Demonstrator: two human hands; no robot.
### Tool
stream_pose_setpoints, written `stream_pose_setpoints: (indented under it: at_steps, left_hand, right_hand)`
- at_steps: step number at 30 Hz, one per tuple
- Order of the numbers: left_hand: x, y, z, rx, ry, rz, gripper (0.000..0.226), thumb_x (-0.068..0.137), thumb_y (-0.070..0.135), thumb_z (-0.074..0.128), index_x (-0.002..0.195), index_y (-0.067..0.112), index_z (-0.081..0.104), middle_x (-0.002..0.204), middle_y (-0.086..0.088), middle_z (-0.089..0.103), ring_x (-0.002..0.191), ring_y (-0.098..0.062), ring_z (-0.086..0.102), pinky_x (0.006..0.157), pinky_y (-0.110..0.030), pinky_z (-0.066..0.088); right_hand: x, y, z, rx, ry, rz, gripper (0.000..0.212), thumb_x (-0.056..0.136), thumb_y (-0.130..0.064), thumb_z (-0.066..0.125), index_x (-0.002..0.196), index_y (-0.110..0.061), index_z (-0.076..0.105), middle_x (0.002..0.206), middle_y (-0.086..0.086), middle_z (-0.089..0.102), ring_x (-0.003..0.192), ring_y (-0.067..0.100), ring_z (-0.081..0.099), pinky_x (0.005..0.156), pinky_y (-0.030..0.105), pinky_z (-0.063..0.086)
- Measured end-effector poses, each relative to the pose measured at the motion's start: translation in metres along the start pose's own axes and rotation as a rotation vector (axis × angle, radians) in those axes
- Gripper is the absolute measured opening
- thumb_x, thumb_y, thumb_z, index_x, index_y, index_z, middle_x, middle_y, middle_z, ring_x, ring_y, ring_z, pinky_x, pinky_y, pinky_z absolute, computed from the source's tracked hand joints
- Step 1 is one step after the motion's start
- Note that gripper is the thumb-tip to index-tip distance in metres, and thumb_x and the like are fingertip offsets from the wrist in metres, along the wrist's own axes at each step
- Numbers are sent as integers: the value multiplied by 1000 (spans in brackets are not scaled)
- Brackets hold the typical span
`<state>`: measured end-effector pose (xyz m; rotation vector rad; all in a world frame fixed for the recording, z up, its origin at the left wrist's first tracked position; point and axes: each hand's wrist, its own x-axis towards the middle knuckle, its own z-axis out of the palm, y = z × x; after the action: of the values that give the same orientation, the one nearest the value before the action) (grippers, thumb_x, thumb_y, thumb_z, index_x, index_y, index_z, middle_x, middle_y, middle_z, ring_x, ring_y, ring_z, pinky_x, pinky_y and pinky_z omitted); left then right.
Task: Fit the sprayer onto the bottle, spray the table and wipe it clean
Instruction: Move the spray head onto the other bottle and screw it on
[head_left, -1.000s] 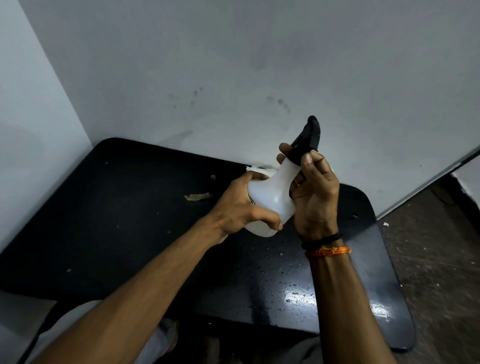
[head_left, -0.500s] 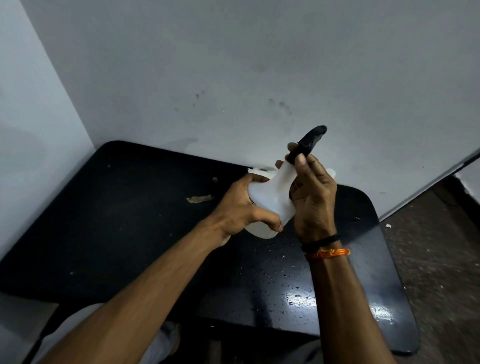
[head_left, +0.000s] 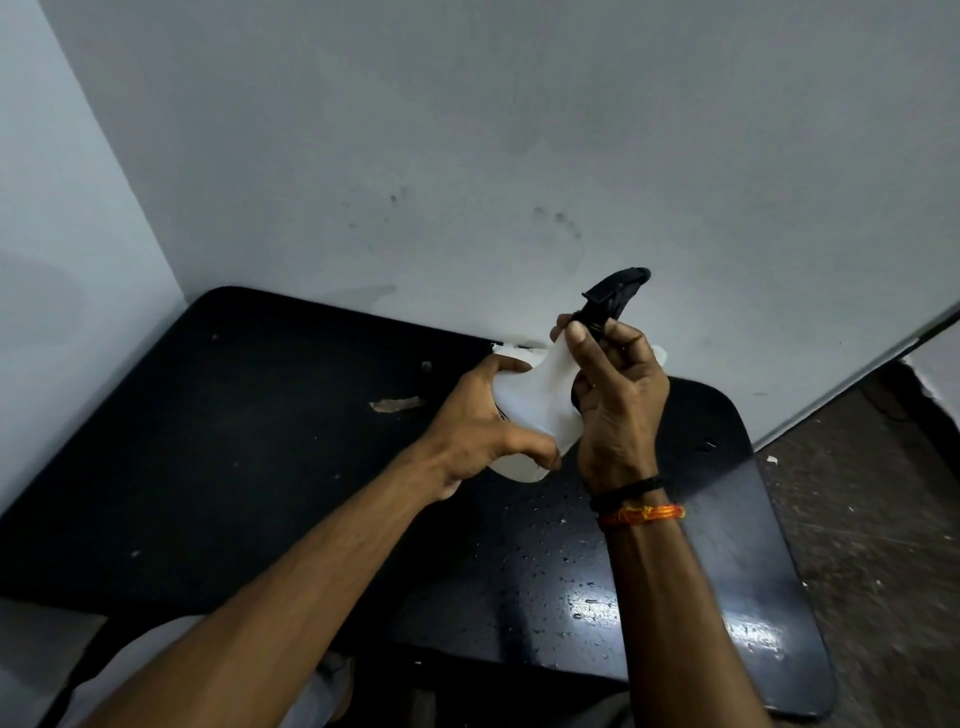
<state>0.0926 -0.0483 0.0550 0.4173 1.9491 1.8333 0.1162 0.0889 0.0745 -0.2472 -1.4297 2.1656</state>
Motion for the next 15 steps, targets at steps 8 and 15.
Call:
stream_pose_setpoints:
  at_steps: [8, 15]
  left_hand:
    - [1, -2, -4, 59, -4, 21, 84, 47, 19, 94, 119, 30, 54, 110, 5, 63, 99, -15, 65, 74, -29, 57]
    - [2, -3, -3, 73, -6, 33, 87, 47, 25, 95, 123, 32, 53, 111, 8, 65, 99, -10, 66, 75, -26, 56]
  right_hand:
    - [2, -2, -5, 6, -154, 55, 29, 98, -20, 57, 115, -2, 71, 123, 20, 69, 110, 28, 65, 90, 36, 55]
    - [3, 2, -5, -60, -33, -11, 29, 84, -19, 78, 106, -1, 72, 99, 7, 76, 89, 13, 70, 78, 28, 55]
